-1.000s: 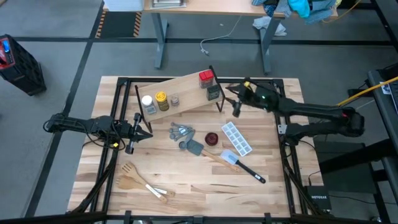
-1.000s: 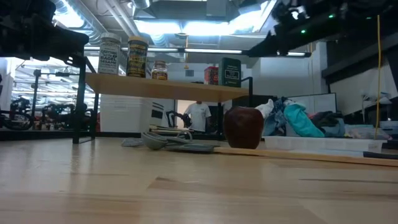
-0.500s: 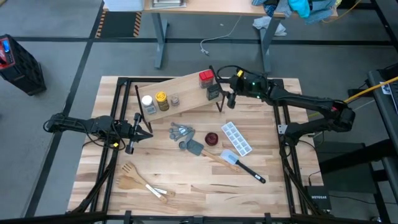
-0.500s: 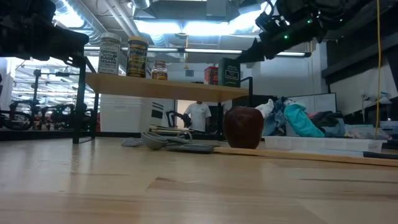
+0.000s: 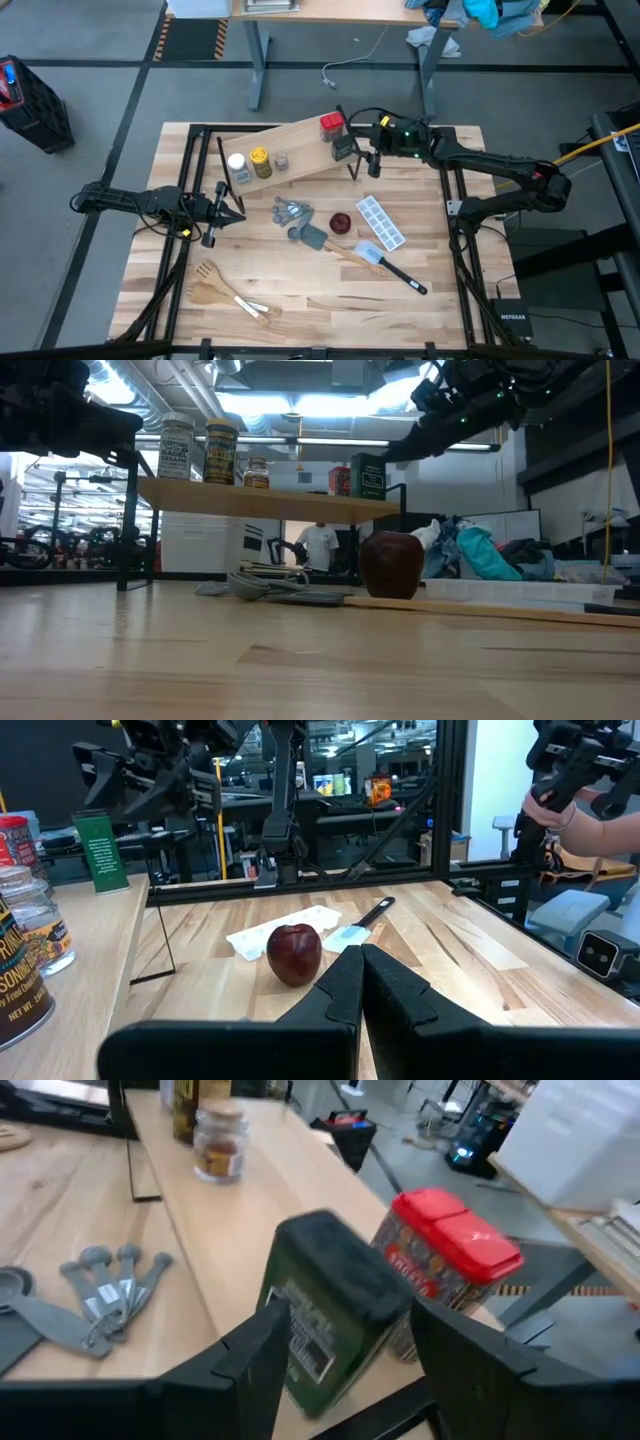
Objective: Shelf spices
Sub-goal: Remove the green seasoning can from the shelf
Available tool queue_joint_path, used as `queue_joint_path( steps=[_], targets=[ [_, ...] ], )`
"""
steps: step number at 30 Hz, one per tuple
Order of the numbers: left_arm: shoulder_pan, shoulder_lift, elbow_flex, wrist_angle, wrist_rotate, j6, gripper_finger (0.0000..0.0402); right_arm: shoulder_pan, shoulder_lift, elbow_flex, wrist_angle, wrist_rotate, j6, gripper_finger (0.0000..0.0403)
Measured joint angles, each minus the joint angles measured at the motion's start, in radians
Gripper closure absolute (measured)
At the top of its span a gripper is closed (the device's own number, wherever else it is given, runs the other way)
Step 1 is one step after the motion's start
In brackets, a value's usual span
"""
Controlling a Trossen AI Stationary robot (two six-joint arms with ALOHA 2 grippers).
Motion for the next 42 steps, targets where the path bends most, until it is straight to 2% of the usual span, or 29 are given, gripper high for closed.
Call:
queue_joint_path(
  steps=[6, 13, 26, 37, 42],
  targets=[
    [0.0, 0.0, 0.0, 0.0, 0.0, 0.0, 0.04, 0.0, 0.0, 0.0, -0.045, -0.007, 0.0, 0.0189],
    [0.0, 0.0, 0.0, 0.0, 0.0, 0.003, 0.04, 0.001, 0.0, 0.0, 0.036, 0.11, 0.0, 0.0189],
    [0.0, 0.0, 0.0, 0.0, 0.0, 0.003, 0.04, 0.0, 0.0, 0.0, 0.062, 0.108, 0.001, 0.0189],
    [0.0, 0.0, 0.0, 0.0, 0.0, 0.003, 0.04, -0.016, 0.0, -0.001, 0.015, 0.052, -0.005, 0.0189],
    [0.0, 0.0, 0.0, 0.0, 0.0, 0.003, 0.04, -0.1, 0.0, -0.001, 0.002, -0.1, -0.016, 0.0189]
  ],
)
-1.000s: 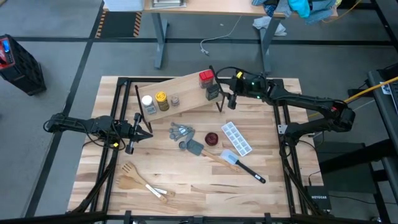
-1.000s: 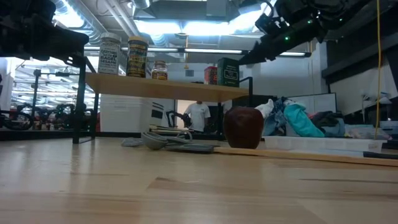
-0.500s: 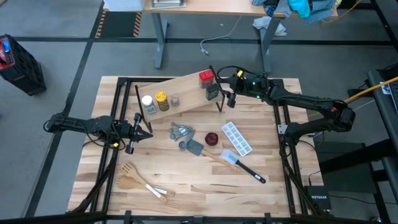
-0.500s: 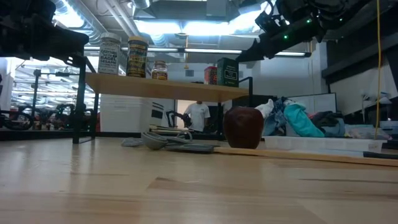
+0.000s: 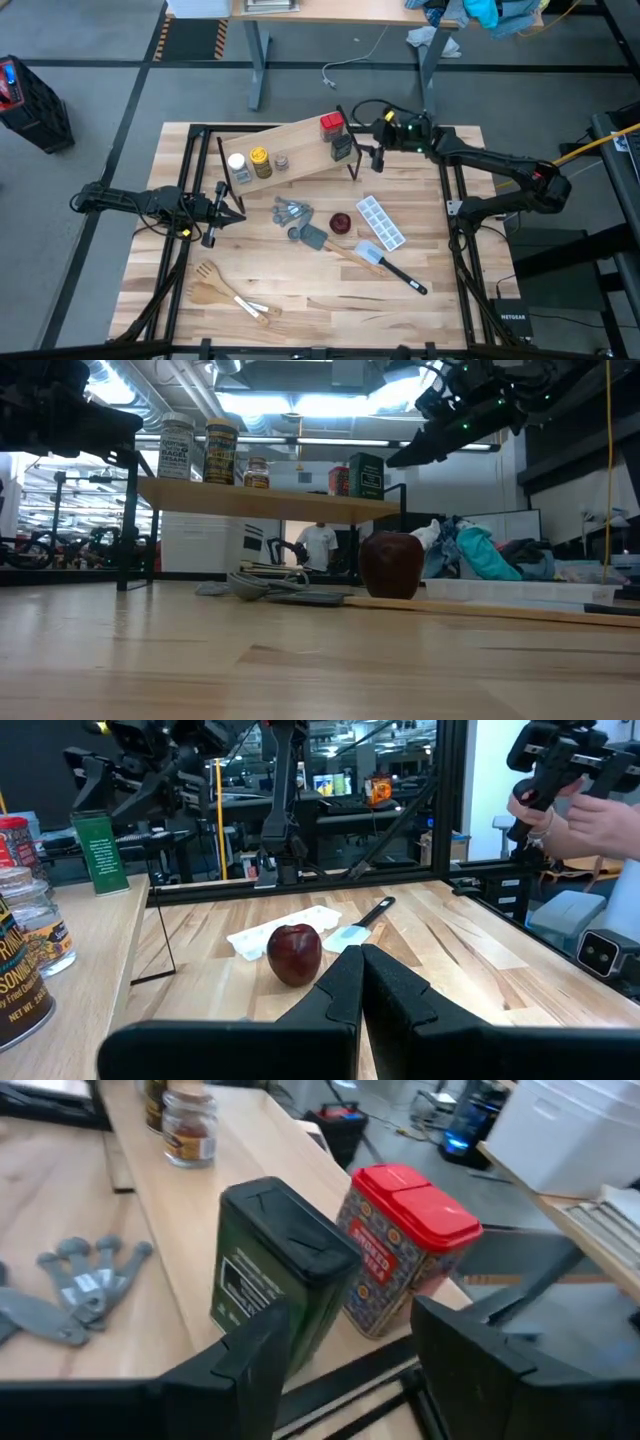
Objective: Shelf spices
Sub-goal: Remove the green seasoning can from the shelf
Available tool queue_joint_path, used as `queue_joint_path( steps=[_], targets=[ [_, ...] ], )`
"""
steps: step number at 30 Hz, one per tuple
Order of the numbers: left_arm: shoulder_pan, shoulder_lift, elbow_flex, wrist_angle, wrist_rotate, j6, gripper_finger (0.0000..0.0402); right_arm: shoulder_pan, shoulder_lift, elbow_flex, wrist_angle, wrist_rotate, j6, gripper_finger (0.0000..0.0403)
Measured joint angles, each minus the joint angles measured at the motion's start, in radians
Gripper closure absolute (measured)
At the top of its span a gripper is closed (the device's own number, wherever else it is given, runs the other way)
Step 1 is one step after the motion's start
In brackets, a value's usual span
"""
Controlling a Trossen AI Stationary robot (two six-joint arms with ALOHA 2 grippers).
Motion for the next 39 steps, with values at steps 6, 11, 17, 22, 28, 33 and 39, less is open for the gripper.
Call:
queue_joint_path(
  steps=[6, 11, 17, 22, 28, 33, 39],
  targets=[
    [0.0, 0.0, 0.0, 0.0, 0.0, 0.0, 0.04, -0.088, 0.007, 0.0, 0.01, -0.246, 0.024, 0.0189],
    [0.0, 0.0, 0.0, 0.0, 0.0, 0.0, 0.04, -0.09, 0.059, 0.0, 0.02, -0.286, 0.026, 0.0189],
    [0.0, 0.0, 0.0, 0.0, 0.0, -0.001, 0.04, -0.09, 0.128, -0.001, 0.115, -0.325, 0.027, 0.0189],
    [0.0, 0.0, 0.0, 0.0, 0.0, -0.001, 0.04, -0.09, 0.138, -0.001, 0.15, -0.334, 0.045, 0.0189],
    [0.0, 0.0, 0.0, 0.0, 0.0, 0.0, 0.04, -0.088, 0.147, 0.0, 0.161, -0.378, 0.047, 0.0189],
    [0.0, 0.0, 0.0, 0.0, 0.0, 0.0, 0.04, -0.088, 0.208, -0.001, 0.241, -0.402, 0.098, 0.0189],
    [0.0, 0.0, 0.0, 0.0, 0.0, 0.0, 0.04, -0.088, 0.262, 0.0, 0.306, -0.434, 0.117, 0.0189]
  ],
)
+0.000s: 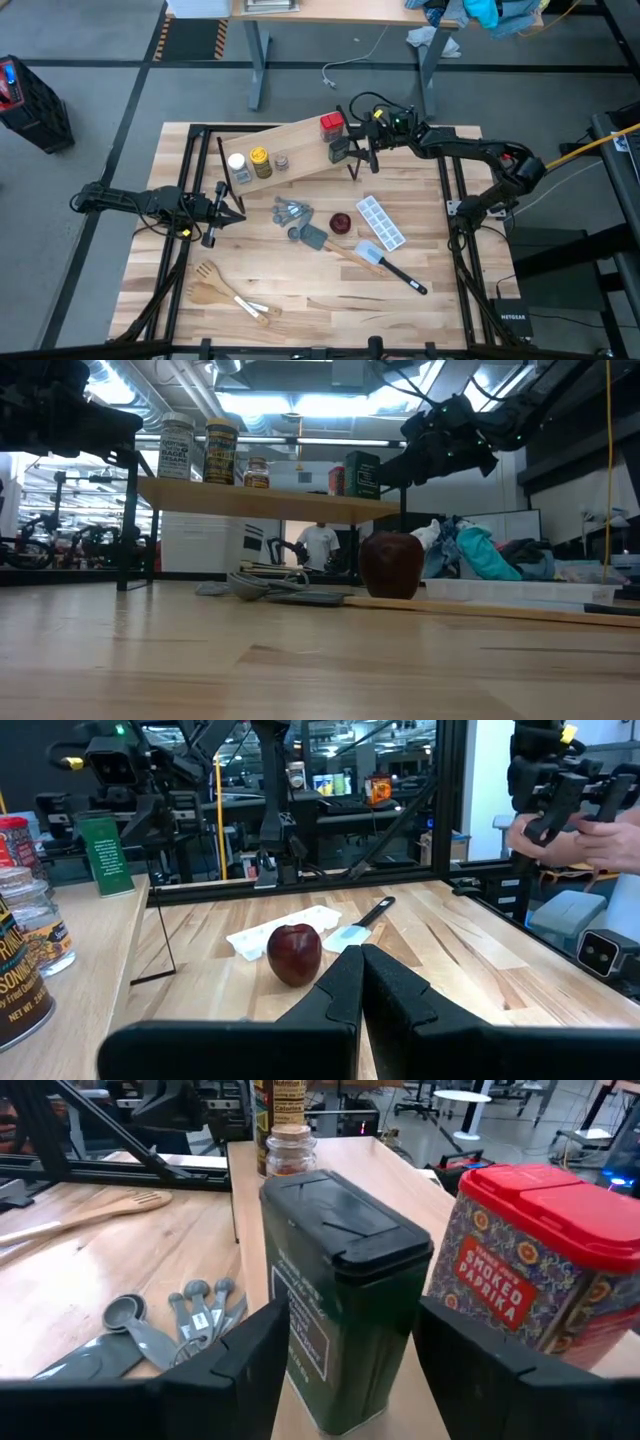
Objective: Shelf spices
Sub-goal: Remove the green seasoning can from the shelf
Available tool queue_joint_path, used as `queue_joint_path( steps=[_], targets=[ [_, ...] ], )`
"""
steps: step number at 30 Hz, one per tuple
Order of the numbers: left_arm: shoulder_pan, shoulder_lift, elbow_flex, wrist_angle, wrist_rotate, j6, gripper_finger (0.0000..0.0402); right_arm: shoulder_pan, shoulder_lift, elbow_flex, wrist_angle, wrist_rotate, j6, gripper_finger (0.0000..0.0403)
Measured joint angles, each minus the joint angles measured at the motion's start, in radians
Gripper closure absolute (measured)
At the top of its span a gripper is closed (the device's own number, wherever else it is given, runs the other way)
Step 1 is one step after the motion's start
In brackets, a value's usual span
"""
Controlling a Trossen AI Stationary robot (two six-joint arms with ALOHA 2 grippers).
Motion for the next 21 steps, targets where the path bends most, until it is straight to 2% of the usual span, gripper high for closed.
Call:
queue_joint_path(
  steps=[9, 17, 21],
  targets=[
    [0.0, 0.0, 0.0, 0.0, 0.0, 0.0, 0.04, 0.0, 0.003, 0.0, 0.002, -0.036, 0.008, 0.0189],
    [0.0, 0.0, 0.0, 0.0, 0.0, 0.0, 0.04, 0.049, 0.003, 0.0, 0.003, 0.043, 0.003, 0.0191],
    [0.0, 0.0, 0.0, 0.0, 0.0, 0.0, 0.04, 0.09, 0.003, 0.0, 0.002, 0.074, -0.016, 0.0216]
  ],
)
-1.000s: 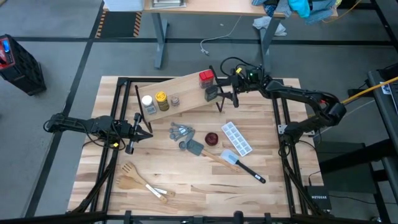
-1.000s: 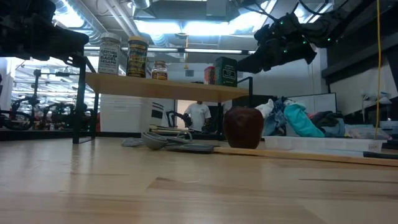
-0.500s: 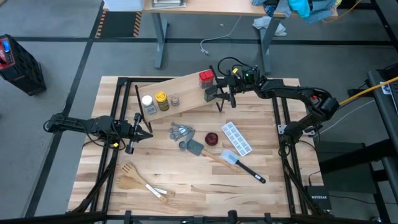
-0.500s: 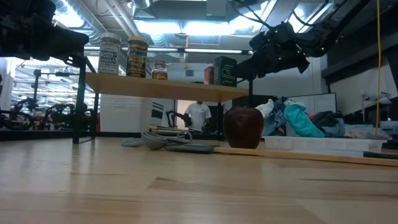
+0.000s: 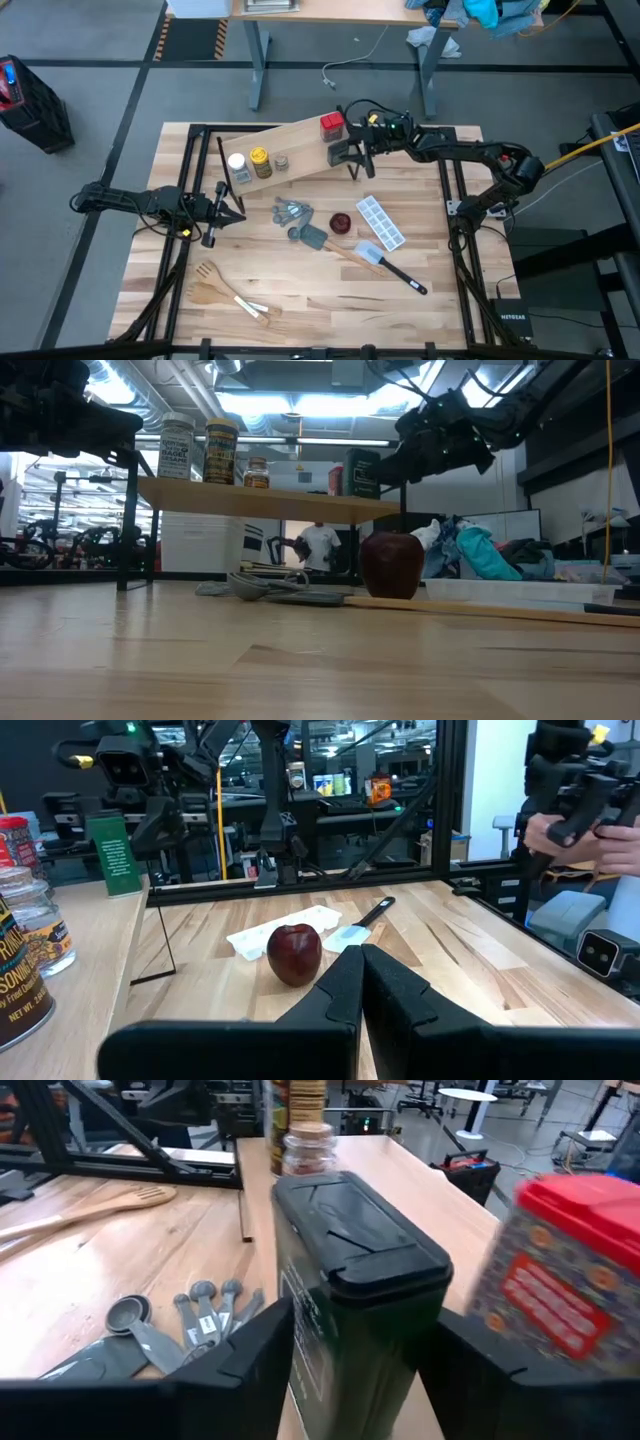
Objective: Shelf spices
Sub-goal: Remove the green seasoning can from the shelf
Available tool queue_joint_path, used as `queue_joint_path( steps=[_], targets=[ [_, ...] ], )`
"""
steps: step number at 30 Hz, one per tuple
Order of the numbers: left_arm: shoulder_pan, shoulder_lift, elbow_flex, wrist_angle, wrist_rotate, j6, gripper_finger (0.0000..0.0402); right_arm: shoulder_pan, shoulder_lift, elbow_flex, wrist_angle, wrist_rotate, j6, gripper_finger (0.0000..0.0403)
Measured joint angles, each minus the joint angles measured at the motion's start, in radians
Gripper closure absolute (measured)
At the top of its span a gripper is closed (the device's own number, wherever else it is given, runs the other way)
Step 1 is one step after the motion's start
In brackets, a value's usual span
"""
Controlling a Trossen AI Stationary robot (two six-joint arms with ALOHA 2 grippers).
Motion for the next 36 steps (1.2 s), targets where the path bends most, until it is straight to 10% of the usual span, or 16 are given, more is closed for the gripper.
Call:
queue_joint_path(
  steps=[6, 22, 36],
  targets=[
    [0.0, 0.0, 0.0, 0.0, 0.0, 0.0, 0.04, 0.064, 0.0, 0.0, -0.005, 0.052, -0.005, 0.0296],
    [0.0, 0.0, 0.0, 0.0, 0.0, 0.0, 0.04, 0.288, -0.012, 0.001, -0.002, 0.099, 0.058, 0.0296],
    [0.0, 0.0, 0.0, 0.0, 0.0, 0.0, 0.04, 0.718, -0.013, 0.001, 0.059, 0.466, 0.231, 0.0296]
  ],
)
